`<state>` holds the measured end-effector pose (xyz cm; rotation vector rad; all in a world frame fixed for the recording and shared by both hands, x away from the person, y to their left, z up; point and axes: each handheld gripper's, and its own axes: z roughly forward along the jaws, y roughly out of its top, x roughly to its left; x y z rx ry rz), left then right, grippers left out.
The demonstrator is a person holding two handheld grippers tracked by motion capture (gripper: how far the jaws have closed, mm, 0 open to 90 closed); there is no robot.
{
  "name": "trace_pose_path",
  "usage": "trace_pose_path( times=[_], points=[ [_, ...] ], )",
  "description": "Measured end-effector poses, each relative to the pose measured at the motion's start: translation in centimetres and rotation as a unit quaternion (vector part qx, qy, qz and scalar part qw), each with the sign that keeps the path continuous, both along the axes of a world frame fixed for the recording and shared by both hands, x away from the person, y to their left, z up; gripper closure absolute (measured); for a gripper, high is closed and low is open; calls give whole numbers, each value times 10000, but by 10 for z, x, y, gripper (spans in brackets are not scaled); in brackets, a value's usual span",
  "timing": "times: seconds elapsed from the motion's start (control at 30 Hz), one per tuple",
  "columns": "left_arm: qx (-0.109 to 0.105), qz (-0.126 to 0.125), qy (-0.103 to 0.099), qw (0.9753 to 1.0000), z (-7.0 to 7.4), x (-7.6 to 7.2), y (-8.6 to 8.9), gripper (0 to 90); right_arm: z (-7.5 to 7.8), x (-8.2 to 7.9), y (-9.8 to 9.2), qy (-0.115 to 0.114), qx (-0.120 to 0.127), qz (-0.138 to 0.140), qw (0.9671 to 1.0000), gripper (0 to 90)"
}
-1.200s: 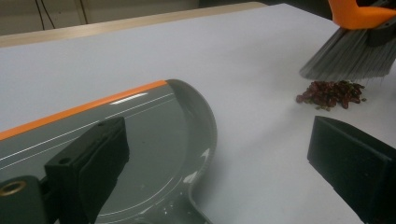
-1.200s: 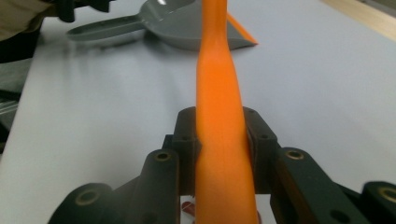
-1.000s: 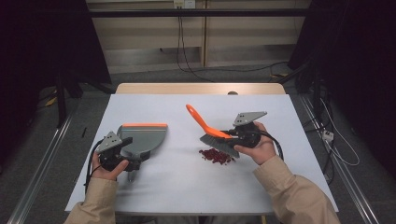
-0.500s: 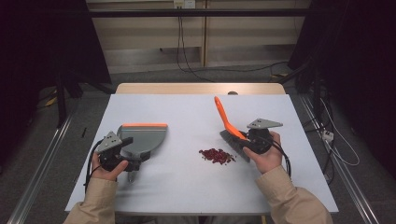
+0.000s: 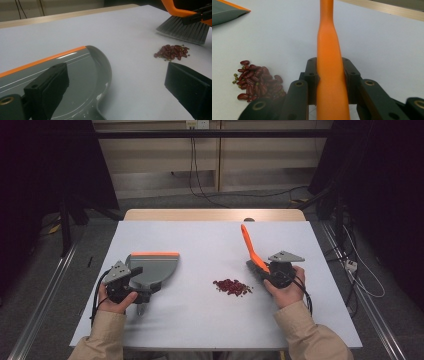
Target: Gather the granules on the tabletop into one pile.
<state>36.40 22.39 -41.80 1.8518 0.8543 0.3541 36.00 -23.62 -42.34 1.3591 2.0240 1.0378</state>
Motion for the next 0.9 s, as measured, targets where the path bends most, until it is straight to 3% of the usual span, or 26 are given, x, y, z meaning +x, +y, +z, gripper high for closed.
trace_pose_path(
  times=[0.3,0.43,0.63,0.73,0.87,0.9],
  points=[
    [-7,6,-7,10000,0,0,0,52,-5,-3,4,-77,-305,-151,9994,711],
    [3,31,-15,10000,1,1,1,52,-6,-7,16,-181,-604,-261,9977,711],
    [0,43,-18,10000,1,0,0,52,-8,-12,40,-276,-810,-499,9951,712],
    [-8,56,-22,10000,2,0,0,53,-9,-13,51,-269,-797,-607,9946,711],
    [-6,50,-12,10000,1,0,0,52,-9,-12,61,-214,-529,-771,9954,711],
    [-4,42,-19,10000,2,0,0,52,-9,-12,65,-255,-565,-806,9948,712]
  ],
)
